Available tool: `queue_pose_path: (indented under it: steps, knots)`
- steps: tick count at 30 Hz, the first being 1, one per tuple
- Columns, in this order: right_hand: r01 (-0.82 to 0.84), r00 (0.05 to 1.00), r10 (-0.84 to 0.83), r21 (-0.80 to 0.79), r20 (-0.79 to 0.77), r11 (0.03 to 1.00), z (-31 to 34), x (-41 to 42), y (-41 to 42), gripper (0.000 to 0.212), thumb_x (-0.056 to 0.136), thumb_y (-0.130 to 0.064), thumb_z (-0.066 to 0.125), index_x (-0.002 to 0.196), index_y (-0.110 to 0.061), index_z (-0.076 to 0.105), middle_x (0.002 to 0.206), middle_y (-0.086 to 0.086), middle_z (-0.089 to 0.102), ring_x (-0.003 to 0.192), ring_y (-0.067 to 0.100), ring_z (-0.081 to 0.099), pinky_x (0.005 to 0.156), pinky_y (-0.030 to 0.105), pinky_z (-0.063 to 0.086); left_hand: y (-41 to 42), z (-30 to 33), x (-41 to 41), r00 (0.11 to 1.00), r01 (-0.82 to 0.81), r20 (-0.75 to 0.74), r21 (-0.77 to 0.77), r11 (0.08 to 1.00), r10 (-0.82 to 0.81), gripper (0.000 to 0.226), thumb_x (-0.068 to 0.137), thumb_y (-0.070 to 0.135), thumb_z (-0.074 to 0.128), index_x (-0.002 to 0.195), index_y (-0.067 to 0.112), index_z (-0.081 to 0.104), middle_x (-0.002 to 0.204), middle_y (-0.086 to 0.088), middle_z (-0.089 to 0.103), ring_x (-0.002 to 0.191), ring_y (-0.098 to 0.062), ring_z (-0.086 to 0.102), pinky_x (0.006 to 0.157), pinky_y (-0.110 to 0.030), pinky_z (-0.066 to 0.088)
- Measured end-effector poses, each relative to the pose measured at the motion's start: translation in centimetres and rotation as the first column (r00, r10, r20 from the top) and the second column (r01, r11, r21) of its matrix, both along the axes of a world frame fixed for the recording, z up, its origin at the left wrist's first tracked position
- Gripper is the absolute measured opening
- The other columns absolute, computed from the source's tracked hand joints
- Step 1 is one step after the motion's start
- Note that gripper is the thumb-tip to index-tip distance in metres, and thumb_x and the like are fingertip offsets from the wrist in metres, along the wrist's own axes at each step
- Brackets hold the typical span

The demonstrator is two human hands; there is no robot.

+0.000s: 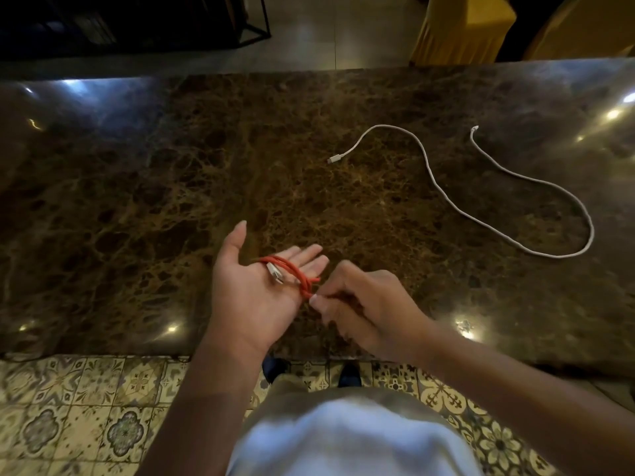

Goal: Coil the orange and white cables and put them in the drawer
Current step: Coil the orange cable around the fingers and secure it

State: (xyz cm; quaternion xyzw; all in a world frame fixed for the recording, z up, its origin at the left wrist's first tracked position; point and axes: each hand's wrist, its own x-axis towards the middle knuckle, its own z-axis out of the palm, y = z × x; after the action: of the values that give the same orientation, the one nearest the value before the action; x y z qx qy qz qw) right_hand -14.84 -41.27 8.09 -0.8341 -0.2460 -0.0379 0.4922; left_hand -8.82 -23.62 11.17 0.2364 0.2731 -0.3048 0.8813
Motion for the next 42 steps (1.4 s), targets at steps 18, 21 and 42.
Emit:
queue_pose_path:
  steps: [18,21,42]
  knots:
    - [0.071,0.907,-0.217,-0.377,-0.362,0.924,-0.2,1.0,2.5,0.051,0.111,-0.043,0.034,0.078,-0.014,0.061,0.057,-0.005,0.050,0.052,0.014,0.048,0.056,0.036,0.040,0.0,-2.0,0.5,0.991,-0.091,0.098,-0.042,0.995,0.094,0.093,0.096,0.064,0.055,0.152,-0.008,0.034,0.144,-0.041,0.052,0.137,-0.053,0.052,0.125,-0.053,0.029]
    - [0.063,0.877,-0.213,-0.335,-0.431,0.940,-0.6,0.7,2.6,0.051,0.111,-0.043,0.034,0.076,-0.016,0.059,0.056,-0.006,0.048,0.050,0.012,0.045,0.055,0.035,0.038,0.5,-1.5,0.5,0.984,-0.173,0.009,-0.139,0.975,0.176,0.090,0.096,0.055,0.061,0.148,-0.014,0.034,0.140,-0.048,0.049,0.131,-0.059,0.055,0.117,-0.052,0.043]
    - [0.121,0.915,-0.132,-0.053,-0.381,0.991,4.8,3.0,-1.9,0.050,0.108,-0.028,0.053,0.071,0.004,0.061,0.054,0.012,0.053,0.044,0.012,0.041,0.045,0.027,0.032,-2.4,-1.8,-1.0,0.908,0.087,0.403,0.083,0.993,-0.113,0.102,0.088,0.077,0.042,0.160,0.006,0.029,0.160,-0.020,0.046,0.150,-0.033,0.042,0.127,-0.046,0.026]
